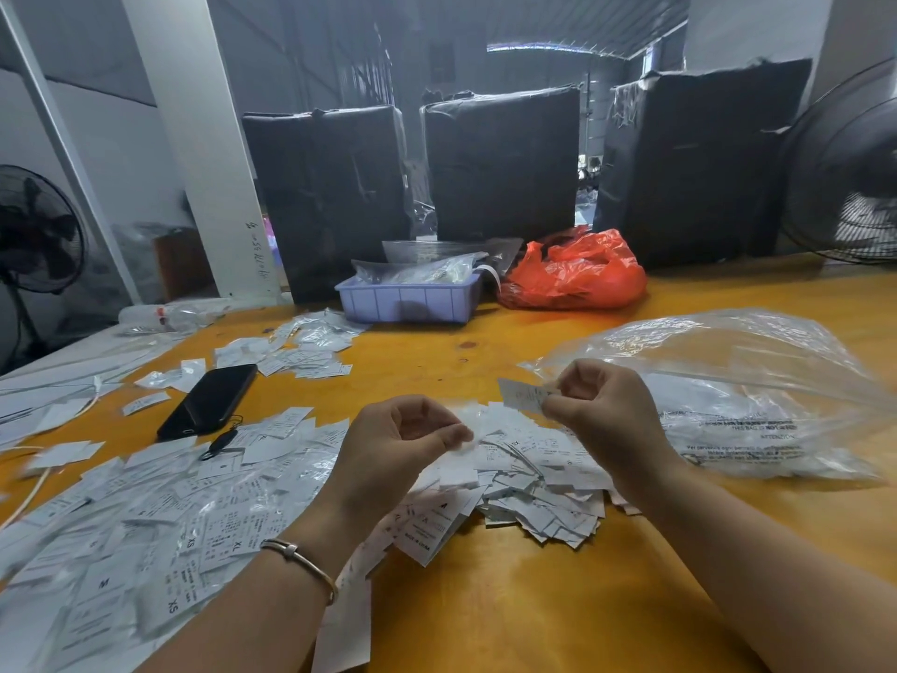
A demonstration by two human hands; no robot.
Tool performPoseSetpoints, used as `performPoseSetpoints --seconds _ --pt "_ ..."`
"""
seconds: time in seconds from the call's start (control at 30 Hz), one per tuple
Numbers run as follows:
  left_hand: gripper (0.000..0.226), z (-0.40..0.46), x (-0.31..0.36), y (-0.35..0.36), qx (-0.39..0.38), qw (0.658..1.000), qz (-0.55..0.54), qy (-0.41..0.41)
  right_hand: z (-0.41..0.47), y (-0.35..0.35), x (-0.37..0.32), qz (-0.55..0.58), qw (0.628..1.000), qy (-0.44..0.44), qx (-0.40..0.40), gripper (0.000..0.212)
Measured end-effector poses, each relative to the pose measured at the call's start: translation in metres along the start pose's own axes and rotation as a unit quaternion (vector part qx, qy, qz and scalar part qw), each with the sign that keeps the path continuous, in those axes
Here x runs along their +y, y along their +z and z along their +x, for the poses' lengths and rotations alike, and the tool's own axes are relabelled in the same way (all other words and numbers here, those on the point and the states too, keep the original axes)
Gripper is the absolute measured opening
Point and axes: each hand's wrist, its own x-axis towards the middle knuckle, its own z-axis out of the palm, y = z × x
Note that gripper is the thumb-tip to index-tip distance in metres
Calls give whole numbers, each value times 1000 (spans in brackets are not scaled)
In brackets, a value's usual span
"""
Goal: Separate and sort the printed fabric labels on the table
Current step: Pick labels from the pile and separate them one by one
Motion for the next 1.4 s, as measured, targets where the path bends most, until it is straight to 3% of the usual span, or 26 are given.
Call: performPoseSetpoints --seconds 0.23,0.43,0.53,0.6,0.73,0.8,0.9,1.0,1.13,1.27,1.4 --pt "12 -3 5 -1 0 999 -33 36 -5 -7 -18 107 992 -72 -3 17" --pt "22 -7 10 -1 -19 997 -13 69 -10 -5 -32 104 984 -132 -52 14" --pt "19 -8 12 -1 -27 996 -14 82 -13 -3 -36 42 985 -159 -50 7" --pt "20 -8 12 0 -20 996 -18 87 -14 -3 -37 -3 984 -178 -31 16" --pt "27 -6 11 -1 -9 996 -61 69 -15 -6 -37 -39 979 -199 -21 54" --pt "22 -5 12 -3 -15 993 -107 38 -14 -5 -35 -71 974 -212 -22 45" --pt "11 -5 14 -4 -41 982 -182 -10 -11 -2 -29 -96 979 -177 -45 24" --pt "14 -4 15 -5 -56 963 -261 -37 -12 -2 -29 -58 981 -88 -160 11" --pt "23 -4 15 -4 -52 968 -242 -29 -17 1 -30 13 954 -9 -300 45" --pt "22 -3 12 -2 -48 979 -198 -20 -19 4 -29 76 963 -19 -258 26" --pt "25 -3 10 -3 -78 991 -106 -18 -16 -1 -29 120 969 -54 -207 21"
